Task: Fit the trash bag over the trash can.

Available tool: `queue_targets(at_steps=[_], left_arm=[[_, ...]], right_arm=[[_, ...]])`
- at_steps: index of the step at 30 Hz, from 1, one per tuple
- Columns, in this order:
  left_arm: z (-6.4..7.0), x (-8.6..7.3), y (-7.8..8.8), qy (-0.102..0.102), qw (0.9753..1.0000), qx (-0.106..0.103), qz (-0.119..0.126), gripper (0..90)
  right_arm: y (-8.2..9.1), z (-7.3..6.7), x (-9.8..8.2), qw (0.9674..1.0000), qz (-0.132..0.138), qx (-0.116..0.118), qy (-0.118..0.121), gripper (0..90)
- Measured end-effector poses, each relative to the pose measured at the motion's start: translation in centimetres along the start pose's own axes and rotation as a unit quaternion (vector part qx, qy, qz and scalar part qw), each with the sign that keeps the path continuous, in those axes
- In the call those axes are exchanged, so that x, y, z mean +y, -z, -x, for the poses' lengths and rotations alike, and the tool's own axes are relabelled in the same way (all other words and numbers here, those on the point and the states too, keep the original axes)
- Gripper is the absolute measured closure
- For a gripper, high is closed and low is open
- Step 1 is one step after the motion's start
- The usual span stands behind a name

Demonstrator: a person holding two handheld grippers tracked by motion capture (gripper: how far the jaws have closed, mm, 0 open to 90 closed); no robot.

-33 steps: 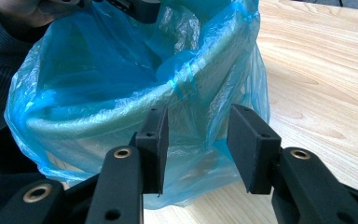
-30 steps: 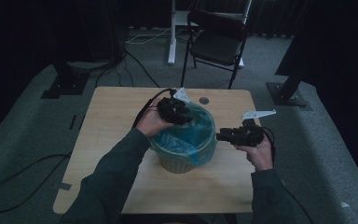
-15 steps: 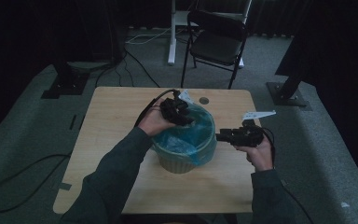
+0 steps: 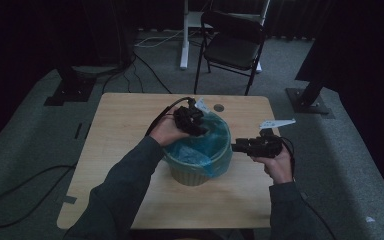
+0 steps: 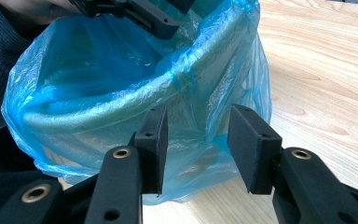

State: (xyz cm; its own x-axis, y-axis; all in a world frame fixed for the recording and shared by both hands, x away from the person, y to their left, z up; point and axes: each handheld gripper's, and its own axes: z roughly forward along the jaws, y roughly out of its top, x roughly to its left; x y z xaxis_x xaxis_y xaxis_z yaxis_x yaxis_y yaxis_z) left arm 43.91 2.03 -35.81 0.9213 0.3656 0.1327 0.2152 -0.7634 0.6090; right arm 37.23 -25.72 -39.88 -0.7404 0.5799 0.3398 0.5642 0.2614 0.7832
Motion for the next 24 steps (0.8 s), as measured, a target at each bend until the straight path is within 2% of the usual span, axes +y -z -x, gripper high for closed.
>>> queue_targets(at_steps=[11,19,24], left_arm=[[0.17,0.1,-0.31,-0.009,0.9999,-0.002,-0.013,59.7],[0.34,0.31,-0.26,-0.01,0.9999,-0.003,-0.009,60.1],[0.56,0.6,-0.39,-0.021,0.9996,-0.002,-0.018,60.7]], right_arm=[[-0.08,0.0,0.03,1.0,-0.001,0.001,0.0,57.3],[-0.19,0.08,-0.07,1.0,-0.001,0.002,-0.001,57.2],[-0.24,0.08,-0.11,1.0,-0.001,0.003,-0.002,57.2]])
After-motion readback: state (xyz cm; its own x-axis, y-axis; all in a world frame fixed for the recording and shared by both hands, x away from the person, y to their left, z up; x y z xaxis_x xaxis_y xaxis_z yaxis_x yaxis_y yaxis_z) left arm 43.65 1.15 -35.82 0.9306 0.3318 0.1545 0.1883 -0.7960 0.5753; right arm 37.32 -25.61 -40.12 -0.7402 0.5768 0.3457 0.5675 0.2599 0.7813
